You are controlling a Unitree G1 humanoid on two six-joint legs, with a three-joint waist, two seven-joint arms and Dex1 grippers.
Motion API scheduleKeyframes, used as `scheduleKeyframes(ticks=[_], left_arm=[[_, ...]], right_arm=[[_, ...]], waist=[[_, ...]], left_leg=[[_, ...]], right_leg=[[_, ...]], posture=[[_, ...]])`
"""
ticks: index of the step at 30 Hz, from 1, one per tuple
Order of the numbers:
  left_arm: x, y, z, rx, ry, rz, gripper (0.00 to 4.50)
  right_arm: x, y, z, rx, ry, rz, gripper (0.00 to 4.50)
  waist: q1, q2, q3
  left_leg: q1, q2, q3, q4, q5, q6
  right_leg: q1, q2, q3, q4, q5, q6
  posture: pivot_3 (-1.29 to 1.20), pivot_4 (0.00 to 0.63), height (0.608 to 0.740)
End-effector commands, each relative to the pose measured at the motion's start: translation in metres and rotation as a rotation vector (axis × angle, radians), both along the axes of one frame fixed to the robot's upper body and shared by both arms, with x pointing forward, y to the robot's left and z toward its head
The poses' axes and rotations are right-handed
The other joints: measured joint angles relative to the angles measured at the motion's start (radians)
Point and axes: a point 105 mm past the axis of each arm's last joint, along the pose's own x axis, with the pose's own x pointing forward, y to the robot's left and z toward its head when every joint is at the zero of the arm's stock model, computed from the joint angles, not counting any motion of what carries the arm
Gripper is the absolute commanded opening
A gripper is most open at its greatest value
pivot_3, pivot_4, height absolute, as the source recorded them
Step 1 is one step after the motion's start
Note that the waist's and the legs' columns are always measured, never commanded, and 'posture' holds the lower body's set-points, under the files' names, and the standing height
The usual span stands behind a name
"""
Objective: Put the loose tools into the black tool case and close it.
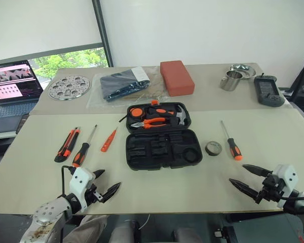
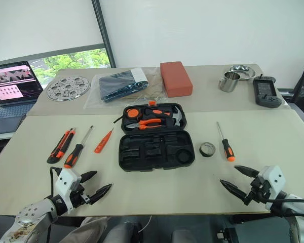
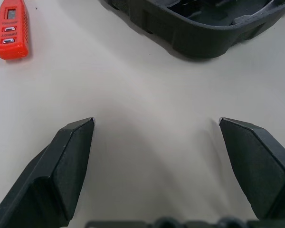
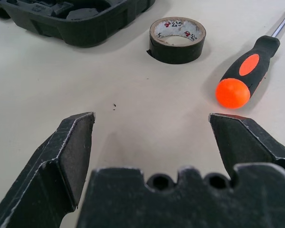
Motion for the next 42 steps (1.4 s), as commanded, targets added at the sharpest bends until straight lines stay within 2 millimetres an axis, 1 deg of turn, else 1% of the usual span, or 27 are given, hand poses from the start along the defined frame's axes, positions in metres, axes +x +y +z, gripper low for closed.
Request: scheduleKeyframes(ticks=[1, 10, 12, 15, 17, 19, 22, 26, 30, 33, 35, 36, 40, 42], left_arm=[[0.000, 0.004, 0.005, 0.012, -0.027, -0.009, 4.50], [0.002, 0.009, 0.013, -0.003, -0.065, 0.000, 4.50], [0.002, 0.010, 0.023, -0.028, -0.112, -0.003, 4.50], [0.007, 0.017, 0.041, -0.077, -0.184, 0.033, 4.50], [0.010, 0.023, 0.054, -0.102, -0.235, 0.062, 4.50], [0.013, 0.028, 0.063, -0.120, -0.261, 0.105, 4.50], [0.024, 0.040, 0.063, -0.097, -0.256, 0.209, 4.50], [0.036, 0.060, 0.053, -0.057, -0.199, 0.340, 4.50], [0.040, 0.067, 0.041, -0.040, -0.127, 0.381, 4.50], [0.040, 0.064, 0.034, -0.033, -0.091, 0.383, 4.50], [0.041, 0.063, 0.033, -0.021, -0.098, 0.393, 4.50], [0.042, 0.064, 0.036, -0.026, -0.118, 0.408, 4.50], [0.046, 0.067, 0.059, -0.114, -0.237, 0.452, 4.50], [0.045, 0.068, 0.064, -0.128, -0.261, 0.457, 4.50]], right_arm=[[0.001, -0.002, 0.011, -0.002, -0.045, -0.001, 4.45], [0.003, 0.000, 0.009, 0.006, -0.045, 0.001, 4.45], [0.003, -0.001, 0.012, 0.005, -0.050, 0.001, 4.45], [0.000, -0.001, 0.019, 0.003, -0.061, 0.005, 4.45], [-0.005, 0.002, 0.025, -0.010, -0.061, 0.040, 4.45], [-0.007, 0.009, 0.035, -0.003, -0.066, 0.075, 4.45], [-0.006, 0.033, 0.054, 0.038, -0.084, 0.162, 4.45], [0.001, 0.069, 0.079, 0.090, -0.124, 0.275, 4.45], [0.009, 0.096, 0.099, 0.113, -0.175, 0.352, 4.45], [0.011, 0.104, 0.105, 0.114, -0.187, 0.379, 4.45], [0.011, 0.108, 0.109, 0.114, -0.192, 0.392, 4.45], [0.012, 0.110, 0.111, 0.115, -0.197, 0.398, 4.45], [0.009, 0.116, 0.116, 0.119, -0.197, 0.433, 4.45], [0.007, 0.120, 0.119, 0.123, -0.199, 0.451, 4.45]], waist=[[0.000, 0.000, 0.000], [0.000, 0.000, 0.000], [0.000, 0.000, 0.000], [0.000, 0.000, 0.000], [0.000, 0.000, 0.000], [0.001, 0.000, 0.000], [0.000, 0.000, 0.000], [-0.005, -0.002, 0.001], [-0.002, -0.004, 0.002], [0.003, -0.005, 0.003], [0.009, -0.005, 0.002], [0.010, -0.005, 0.002], [0.010, -0.005, 0.002], [0.009, -0.005, 0.002]], left_leg=[[0.000, 0.000, 0.000, 0.000, 0.000, 0.000], [0.000, 0.000, 0.000, 0.000, 0.000, 0.000], [0.000, 0.000, 0.000, 0.000, 0.000, 0.000], [0.000, 0.000, 0.000, 0.000, 0.000, 0.000], [0.000, 0.000, 0.000, 0.000, 0.000, 0.000], [0.000, 0.000, 0.000, 0.001, 0.000, 0.000], [0.000, 0.000, -0.001, 0.002, 0.000, 0.000], [0.001, 0.001, -0.002, 0.003, 0.000, 0.000], [0.001, 0.000, -0.002, 0.003, 0.000, 0.000], [-0.001, 0.000, -0.002, 0.003, 0.000, 0.000], [-0.001, 0.000, -0.003, 0.003, 0.000, 0.000], [-0.001, 0.000, -0.002, 0.003, 0.000, 0.000], [-0.001, 0.000, -0.002, 0.003, 0.000, 0.000], [-0.001, 0.001, -0.002, 0.003, 0.000, 0.000]], right_leg=[[0.000, 0.000, 0.000, 0.000, 0.000, 0.000], [0.000, 0.000, 0.000, 0.000, 0.000, 0.000], [0.000, 0.000, 0.000, 0.000, 0.000, 0.000], [0.000, 0.000, 0.000, 0.000, 0.000, 0.000], [0.000, 0.000, 0.000, 0.000, 0.000, 0.000], [0.000, 0.000, 0.000, 0.000, 0.000, 0.000], [0.002, 0.000, -0.001, 0.000, 0.000, 0.000], [0.003, 0.001, -0.001, 0.001, 0.000, 0.000], [0.003, 0.004, -0.002, 0.001, 0.000, 0.000], [0.001, 0.004, -0.002, 0.002, 0.000, 0.000], [0.001, 0.003, -0.004, 0.001, 0.000, 0.000], [0.001, 0.003, -0.004, 0.001, 0.000, 0.000], [0.001, 0.002, -0.004, 0.001, 0.000, 0.000], [0.001, 0.002, -0.004, 0.001, 0.000, 0.000]], posture=[[0.00, 0.150, 0.740], [0.00, 0.150, 0.740], [0.00, 0.150, 0.740], [0.00, 0.150, 0.740], [0.00, 0.150, 0.740], [0.00, 0.150, 0.740], [0.00, 0.150, 0.740], [0.00, 0.150, 0.740], [0.00, 0.150, 0.740], [0.00, 0.150, 0.740], [0.00, 0.150, 0.740], [0.00, 0.150, 0.740], [0.00, 0.150, 0.740], [0.00, 0.150, 0.740]])
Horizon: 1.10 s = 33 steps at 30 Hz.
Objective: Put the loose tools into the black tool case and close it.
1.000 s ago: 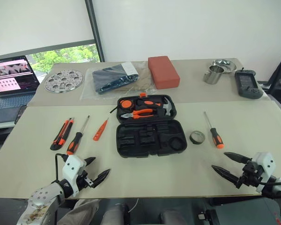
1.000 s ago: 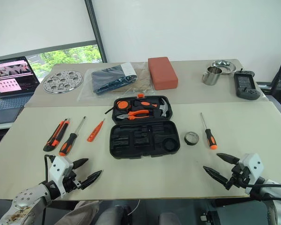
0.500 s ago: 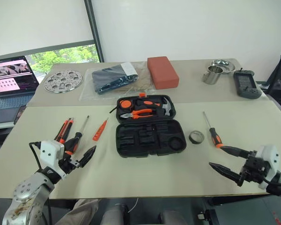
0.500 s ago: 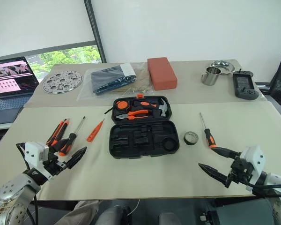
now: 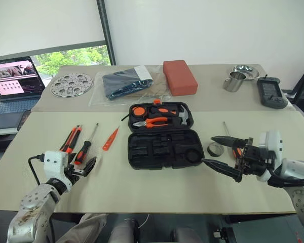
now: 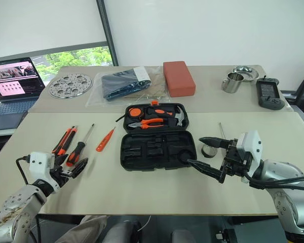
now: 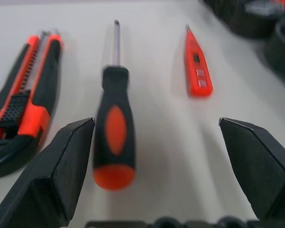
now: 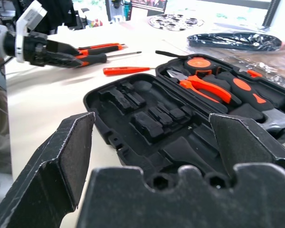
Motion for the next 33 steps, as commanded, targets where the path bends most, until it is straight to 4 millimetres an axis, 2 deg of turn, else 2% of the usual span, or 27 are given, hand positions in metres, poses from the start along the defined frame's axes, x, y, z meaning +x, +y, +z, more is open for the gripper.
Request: scheduleKeyframes(ticks=[1, 6, 11, 19, 25, 27, 28, 33], left_arm=[[0.001, 0.006, 0.027, 0.023, -0.111, 0.025, 4.50], [0.001, 0.010, 0.005, 0.043, -0.002, 0.038, 4.50], [0.003, 0.008, -0.012, 0.068, 0.068, 0.033, 4.50], [0.008, 0.015, -0.021, 0.060, 0.088, 0.070, 4.50], [0.008, 0.010, -0.026, 0.060, 0.122, 0.047, 4.50], [0.009, 0.010, -0.026, 0.056, 0.126, 0.050, 3.98], [0.009, 0.009, -0.026, 0.056, 0.127, 0.050, 3.88], [0.010, 0.008, -0.025, 0.059, 0.127, 0.039, 1.98]], right_arm=[[-0.006, 0.013, 0.017, 0.009, -0.045, 0.065, 4.45], [-0.004, 0.026, 0.026, 0.021, -0.072, 0.099, 4.45], [-0.004, 0.031, 0.031, 0.036, -0.085, 0.102, 4.45], [-0.008, 0.034, 0.032, 0.045, -0.106, 0.139, 4.45], [-0.006, 0.033, 0.029, 0.033, -0.109, 0.131, 4.45], [-0.006, 0.032, 0.028, 0.028, -0.107, 0.124, 4.50], [-0.005, 0.032, 0.027, 0.027, -0.106, 0.120, 4.50], [-0.003, 0.031, 0.028, 0.024, -0.109, 0.112, 4.50]], waist=[[-0.003, 0.000, 0.000], [-0.011, 0.000, 0.000], [-0.007, 0.000, 0.000], [-0.008, 0.000, -0.001], [-0.009, 0.000, -0.001], [-0.009, 0.000, -0.001], [-0.008, 0.000, -0.001], [-0.008, 0.000, -0.001]], left_leg=[[0.000, 0.000, 0.000, 0.000, 0.000, 0.000], [0.000, 0.000, 0.000, 0.000, 0.000, 0.000], [-0.001, -0.001, 0.000, 0.000, 0.000, 0.000], [-0.002, 0.000, 0.000, 0.000, 0.001, 0.000], [-0.002, 0.000, 0.001, 0.000, 0.001, 0.000], [-0.002, 0.000, 0.001, 0.000, 0.001, 0.000], [-0.002, 0.000, 0.001, 0.000, 0.001, 0.000], [-0.002, -0.001, 0.001, 0.000, 0.001, 0.000]], right_leg=[[0.000, 0.000, 0.000, 0.000, 0.000, 0.000], [0.000, 0.001, 0.001, 0.000, 0.000, 0.000], [-0.002, 0.001, 0.001, 0.001, 0.000, 0.000], [-0.004, 0.001, 0.001, 0.002, 0.000, 0.000], [-0.005, 0.001, 0.001, 0.003, 0.000, 0.000], [-0.005, 0.001, 0.001, 0.003, 0.000, 0.000], [-0.005, 0.001, 0.001, 0.003, 0.000, 0.000], [-0.005, 0.001, 0.001, 0.003, 0.000, 0.000]], posture=[[0.00, 0.150, 0.740], [0.00, 0.150, 0.740], [0.00, 0.150, 0.740], [0.00, 0.150, 0.740], [0.00, 0.150, 0.740], [0.00, 0.150, 0.740], [0.00, 0.150, 0.740], [0.00, 0.150, 0.740]])
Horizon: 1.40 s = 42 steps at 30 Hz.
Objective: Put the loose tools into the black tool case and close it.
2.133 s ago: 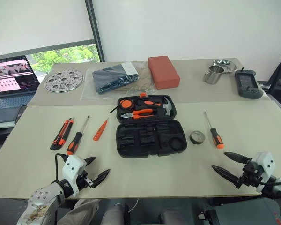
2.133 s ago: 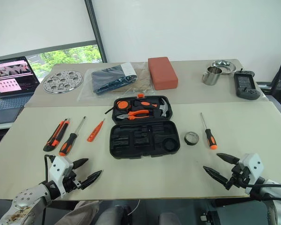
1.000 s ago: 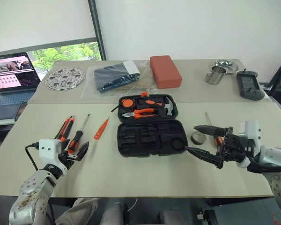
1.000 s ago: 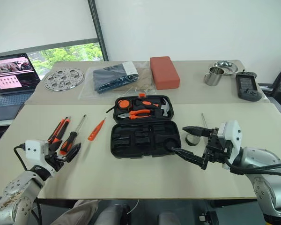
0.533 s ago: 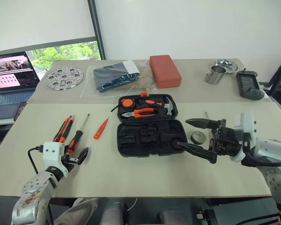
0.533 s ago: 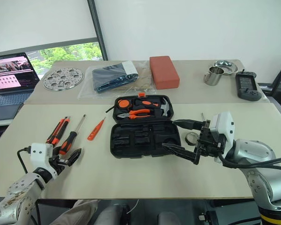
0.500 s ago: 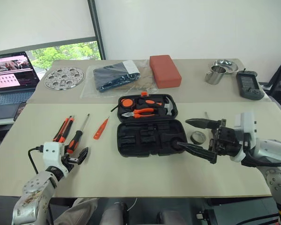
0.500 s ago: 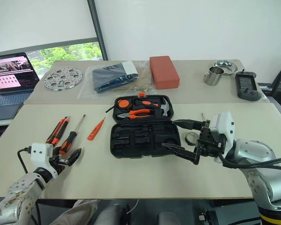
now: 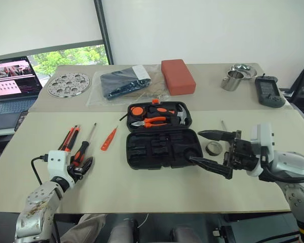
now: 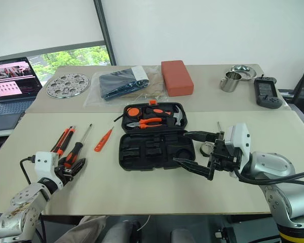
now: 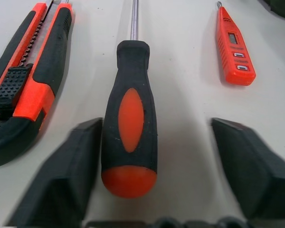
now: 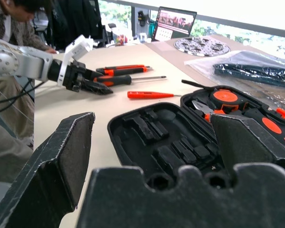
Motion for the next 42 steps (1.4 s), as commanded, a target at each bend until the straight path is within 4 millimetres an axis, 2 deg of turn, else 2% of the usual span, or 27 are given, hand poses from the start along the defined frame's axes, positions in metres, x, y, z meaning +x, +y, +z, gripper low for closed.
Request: scheduleKeyframes(ticks=[1, 3, 4, 12, 15, 20, 25, 31, 37, 42], left_arm=[[0.000, -0.004, 0.000, 0.000, 0.007, -0.016, 1.66], [0.000, -0.003, 0.001, 0.000, 0.002, -0.010, 0.97], [0.000, -0.003, 0.002, 0.002, -0.003, -0.006, 0.93], [0.002, -0.003, 0.032, -0.053, -0.117, -0.018, 0.93], [0.004, -0.006, 0.052, -0.050, -0.192, -0.076, 0.93], [0.015, -0.017, 0.071, -0.011, -0.253, -0.196, 0.93], [0.038, -0.045, 0.091, 0.030, -0.299, -0.433, 0.93], [0.065, -0.087, 0.102, 0.075, -0.309, -0.728, 0.93], [0.085, -0.127, 0.089, 0.245, -0.280, -1.030, 0.93], [0.101, -0.154, 0.083, 0.305, -0.275, -1.162, 0.93]], right_arm=[[0.000, -0.001, 0.009, 0.005, -0.056, -0.002, 4.50], [0.001, -0.002, 0.009, 0.004, -0.057, -0.004, 4.50], [0.001, -0.002, 0.009, 0.004, -0.058, -0.007, 4.50], [0.004, -0.007, 0.008, 0.002, -0.066, -0.022, 4.50], [0.005, -0.010, 0.010, 0.005, -0.070, -0.034, 4.50], [0.005, -0.014, 0.009, 0.000, -0.068, -0.051, 4.50], [0.007, -0.019, 0.013, 0.016, -0.068, -0.074, 4.50], [0.008, -0.031, 0.016, 0.041, -0.073, -0.121, 4.50], [0.002, -0.053, 0.013, 0.029, -0.076, -0.218, 4.50], [-0.010, -0.073, 0.008, 0.025, -0.072, -0.302, 4.50]], waist=[[0.000, 0.000, 0.000], [0.000, 0.000, 0.000], [0.000, 0.000, 0.000], [0.000, 0.000, 0.000], [-0.001, -0.001, 0.000], [0.000, 0.000, 0.000], [0.006, 0.000, 0.000], [0.011, 0.000, 0.000], [0.017, 0.001, 0.000], [0.023, 0.000, 0.000]], left_leg=[[0.000, 0.000, 0.000, 0.000, 0.000, 0.000], [0.000, 0.000, 0.000, 0.000, 0.000, 0.000], [0.000, 0.000, 0.000, 0.000, 0.000, 0.000], [0.000, 0.000, 0.000, 0.000, 0.000, 0.000], [-0.001, 0.000, 0.000, 0.000, 0.000, -0.001], [-0.001, 0.000, 0.000, 0.000, 0.001, -0.001], [-0.002, 0.000, 0.001, 0.000, 0.001, -0.001], [-0.003, 0.000, 0.001, 0.001, 0.002, -0.003], [-0.007, 0.001, 0.001, 0.008, 0.004, -0.006], [-0.008, 0.001, 0.000, 0.009, 0.003, -0.004]], right_leg=[[0.000, 0.000, 0.000, 0.000, 0.000, 0.000], [0.000, 0.000, 0.000, 0.000, 0.000, 0.000], [0.000, 0.000, 0.000, 0.000, 0.000, 0.000], [-0.001, 0.001, 0.000, 0.000, 0.000, 0.000], [-0.001, 0.001, 0.000, 0.001, 0.000, 0.000], [-0.002, 0.002, 0.001, 0.001, 0.000, 0.000], [-0.003, 0.003, 0.000, 0.002, 0.000, 0.000], [-0.004, 0.005, 0.001, 0.005, 0.000, 0.000], [-0.006, 0.012, 0.001, 0.006, 0.000, 0.000], [-0.006, 0.013, 0.002, 0.007, 0.000, 0.000]], posture=[[0.00, 0.150, 0.740], [0.00, 0.150, 0.740], [0.00, 0.150, 0.740], [0.00, 0.150, 0.740], [0.00, 0.150, 0.740], [0.00, 0.150, 0.740], [0.00, 0.150, 0.740], [0.00, 0.150, 0.740], [0.00, 0.150, 0.740], [0.00, 0.150, 0.740]])
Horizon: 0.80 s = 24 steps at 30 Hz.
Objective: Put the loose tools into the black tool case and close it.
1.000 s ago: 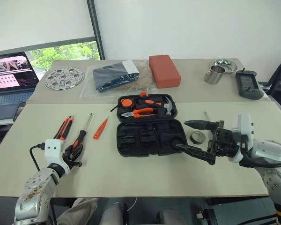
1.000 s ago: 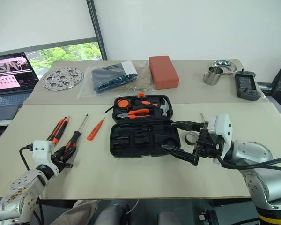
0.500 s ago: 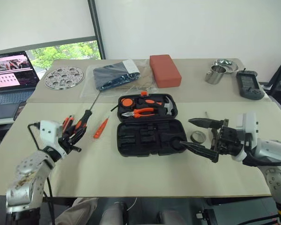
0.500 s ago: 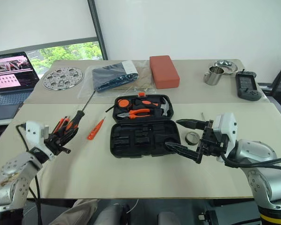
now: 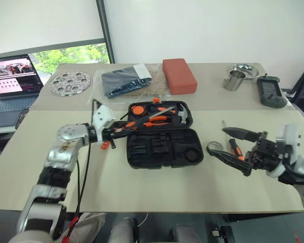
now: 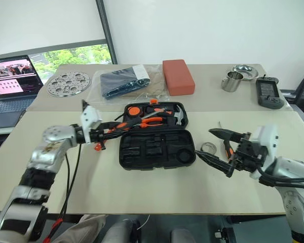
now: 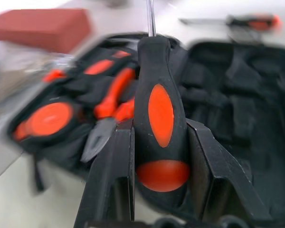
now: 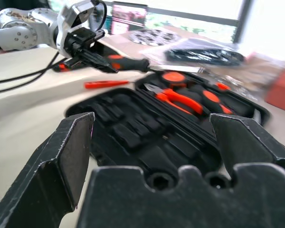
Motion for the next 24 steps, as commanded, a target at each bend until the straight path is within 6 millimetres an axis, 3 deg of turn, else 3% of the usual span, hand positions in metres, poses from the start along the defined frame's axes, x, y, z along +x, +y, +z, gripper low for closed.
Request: scheduleKeyframes(ticks=[1, 9, 13, 20, 24], left_arm=[[0.010, -0.018, 0.003, 0.052, -0.055, -0.103, 0.93], [0.027, -0.038, -0.001, 0.082, -0.055, -0.137, 0.93], [0.028, -0.040, -0.008, 0.120, -0.048, -0.150, 0.93], [0.030, -0.025, -0.011, 0.189, -0.049, -0.135, 0.93], [0.031, -0.007, -0.010, 0.238, -0.039, -0.114, 0.93]], right_arm=[[-0.013, -0.015, 0.010, -0.013, -0.073, -0.068, 4.50], [-0.040, -0.035, -0.006, -0.033, -0.039, -0.156, 4.50], [-0.044, -0.036, -0.008, -0.030, -0.042, -0.173, 4.50], [-0.041, -0.031, -0.006, -0.025, -0.049, -0.161, 4.50], [-0.036, -0.025, -0.005, -0.021, -0.053, -0.141, 4.50]], waist=[[0.001, 0.000, 0.000], [-0.002, -0.003, 0.002], [-0.008, -0.003, 0.002], [-0.013, -0.003, 0.002], [-0.014, -0.003, 0.002]], left_leg=[[-0.001, 0.000, 0.000, 0.000, 0.000, 0.001], [-0.003, 0.000, -0.002, 0.001, 0.000, 0.001], [-0.004, 0.000, -0.003, 0.002, 0.000, 0.001], [-0.004, 0.000, -0.004, 0.002, 0.000, 0.001], [-0.004, 0.000, -0.004, 0.002, 0.000, 0.001]], right_leg=[[0.000, 0.000, 0.000, 0.000, 0.000, 0.000], [-0.002, 0.001, 0.000, 0.001, 0.000, 0.000], [-0.002, 0.002, 0.000, 0.001, 0.000, 0.000], [-0.002, 0.002, 0.000, 0.003, 0.000, 0.000], [-0.002, 0.002, 0.000, 0.003, 0.000, 0.000]], posture=[[0.00, 0.150, 0.740], [0.00, 0.150, 0.740], [0.00, 0.150, 0.740], [0.00, 0.150, 0.740], [0.00, 0.150, 0.740]])
